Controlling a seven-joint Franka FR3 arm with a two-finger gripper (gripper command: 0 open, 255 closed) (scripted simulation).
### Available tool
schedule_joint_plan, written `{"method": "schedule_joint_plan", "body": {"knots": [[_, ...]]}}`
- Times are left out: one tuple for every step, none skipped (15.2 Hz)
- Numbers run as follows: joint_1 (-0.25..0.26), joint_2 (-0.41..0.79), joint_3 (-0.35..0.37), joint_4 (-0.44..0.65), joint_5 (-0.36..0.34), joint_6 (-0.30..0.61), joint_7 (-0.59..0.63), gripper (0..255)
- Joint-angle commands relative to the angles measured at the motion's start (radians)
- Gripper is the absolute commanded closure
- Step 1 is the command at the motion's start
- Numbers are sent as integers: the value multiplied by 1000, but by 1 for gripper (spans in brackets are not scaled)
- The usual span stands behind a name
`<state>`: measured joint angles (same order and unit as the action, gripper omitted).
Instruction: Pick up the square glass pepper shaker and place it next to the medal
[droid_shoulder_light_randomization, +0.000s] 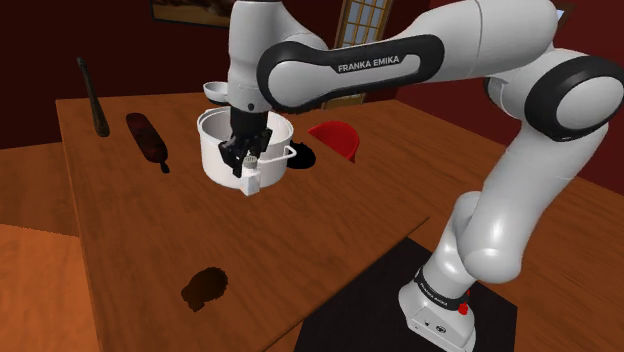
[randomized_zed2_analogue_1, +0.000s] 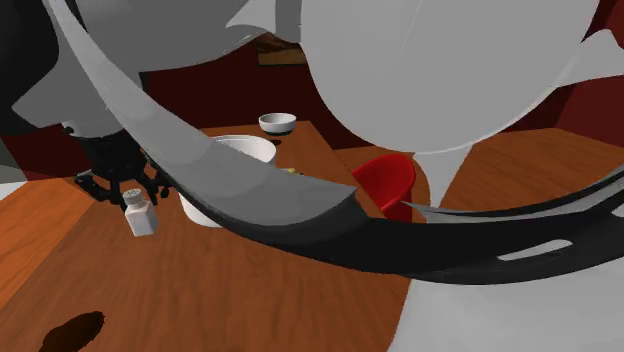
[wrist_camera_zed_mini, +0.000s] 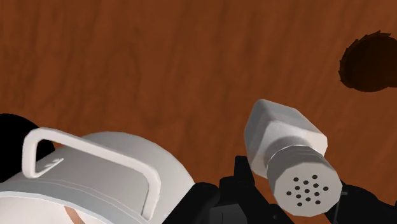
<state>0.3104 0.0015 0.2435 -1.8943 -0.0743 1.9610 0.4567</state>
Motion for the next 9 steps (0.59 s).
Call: {"method": "schedule_joint_plan", "body": {"knots": [[23, 42, 23, 61, -14, -23, 49, 255], [35, 66, 33, 90, -23, -31, 73, 255], [47, 90, 43, 120, -32, -40, 97, 255], [60, 116, 52, 152, -42, -50, 121, 255], [74, 142, 61, 185, -52, -60, 144, 255], [89, 170, 68, 220, -63, -71, 166, 255], [104, 198, 76, 257, -74, -83, 189, 255], [120, 228, 82, 296, -85, -97, 210, 255], [137, 258, 88, 337, -97, -111, 231, 255]]}}
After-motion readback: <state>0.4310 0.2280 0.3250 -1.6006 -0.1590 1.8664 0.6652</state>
